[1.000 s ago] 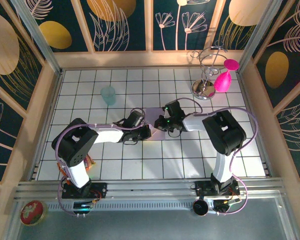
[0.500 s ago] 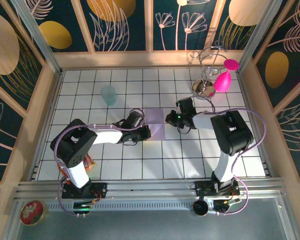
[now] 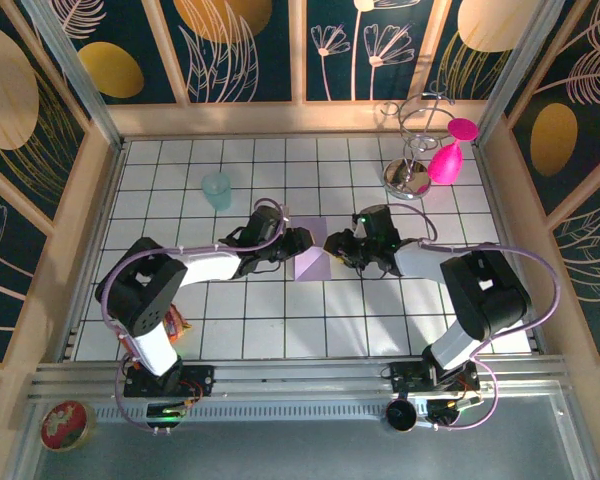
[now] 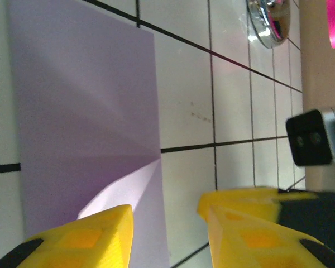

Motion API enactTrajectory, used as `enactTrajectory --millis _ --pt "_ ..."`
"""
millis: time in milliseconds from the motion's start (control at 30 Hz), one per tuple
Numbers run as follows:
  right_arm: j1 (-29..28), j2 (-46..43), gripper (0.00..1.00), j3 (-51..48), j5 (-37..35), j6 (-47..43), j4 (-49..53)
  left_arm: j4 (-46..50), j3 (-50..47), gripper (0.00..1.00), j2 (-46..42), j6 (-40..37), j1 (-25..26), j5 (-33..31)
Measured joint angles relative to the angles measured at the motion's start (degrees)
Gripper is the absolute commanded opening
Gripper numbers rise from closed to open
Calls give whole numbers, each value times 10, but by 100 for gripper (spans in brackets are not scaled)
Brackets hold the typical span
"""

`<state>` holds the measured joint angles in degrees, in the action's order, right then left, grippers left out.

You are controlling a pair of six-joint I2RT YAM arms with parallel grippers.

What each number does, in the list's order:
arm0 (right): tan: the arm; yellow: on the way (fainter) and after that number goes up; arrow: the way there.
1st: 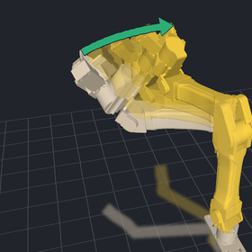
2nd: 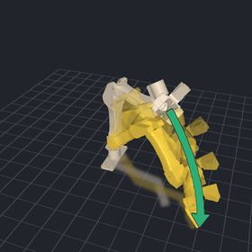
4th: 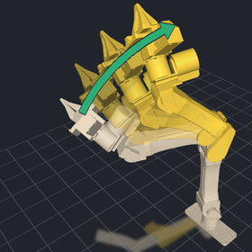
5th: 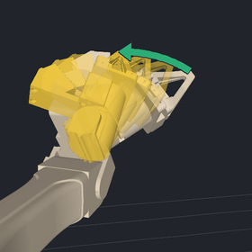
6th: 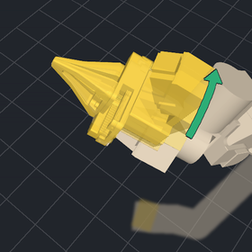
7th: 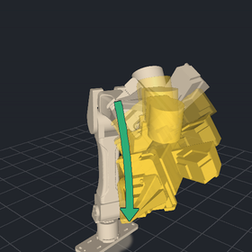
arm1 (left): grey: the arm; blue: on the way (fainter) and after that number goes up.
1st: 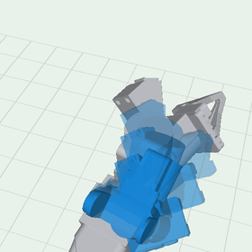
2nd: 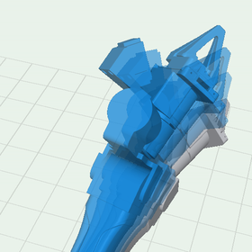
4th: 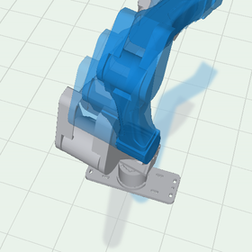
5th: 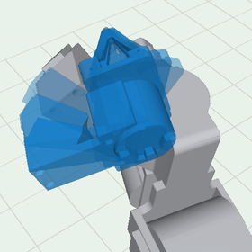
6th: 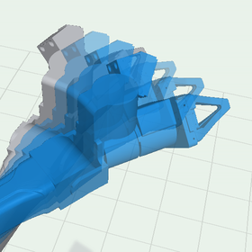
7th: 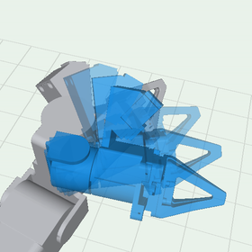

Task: Fold a paper plane with a square sheet of paper (pick it up from the middle)
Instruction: Fold the triangle a second time at the center of the table, then turn over the paper at the center of the table.

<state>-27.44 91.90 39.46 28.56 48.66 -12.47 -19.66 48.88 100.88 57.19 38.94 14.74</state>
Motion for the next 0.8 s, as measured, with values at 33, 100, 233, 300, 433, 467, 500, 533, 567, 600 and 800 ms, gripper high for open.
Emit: enactTrajectory --millis 33,100,233,300,433,467,500,533,567,600,800 --pt "-5 2 37 0 2 8 -7 -3 0 40 9 2 -1 0" --pt "-13 10 38 0 5 20 -20 -3 0 40 21 6 -4 2" --pt "-21 36 38 1 11 40 -34 -7 0 42 37 10 -10 2" --pt "-22 47 38 2 11 47 -37 -9 0 42 44 10 -11 2" --pt "-23 58 38 7 -2 61 -37 -10 0 42 59 12 -12 -6" --pt "-23 59 37 8 -4 63 -37 -11 0 42 59 12 -12 -7" --pt "-23 60 36 8 -4 65 -37 -12 0 42 59 12 -12 -7" --pt "-23 63 35 10 -5 68 -38 -12 0 42 59 12 -12 -7" --pt "-23 66 33 12 -5 72 -40 -12 -1 41 59 13 -12 -8" --pt "-23 70 32 13 -4 74 -42 -12 -1 41 59 14 -12 -9" --pt "-23 88 28 14 -2 82 -60 -19 -5 40 59 16 -12 -9"
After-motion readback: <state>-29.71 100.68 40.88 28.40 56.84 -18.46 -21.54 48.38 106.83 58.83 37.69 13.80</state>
